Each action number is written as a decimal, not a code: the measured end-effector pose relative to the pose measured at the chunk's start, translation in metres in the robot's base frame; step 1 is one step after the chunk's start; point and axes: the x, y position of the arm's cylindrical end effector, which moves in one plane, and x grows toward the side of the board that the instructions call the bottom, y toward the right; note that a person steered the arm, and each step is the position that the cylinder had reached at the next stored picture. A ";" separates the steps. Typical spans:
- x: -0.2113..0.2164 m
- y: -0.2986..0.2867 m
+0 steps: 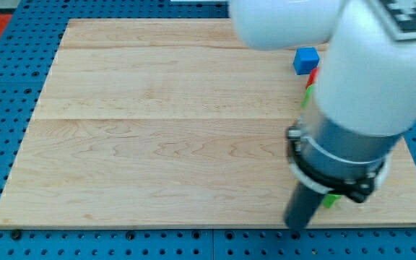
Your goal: Slightly move the yellow heart to the right
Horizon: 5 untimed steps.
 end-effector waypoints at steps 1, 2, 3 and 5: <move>0.000 -0.050; -0.027 -0.063; -0.096 -0.063; -0.116 -0.063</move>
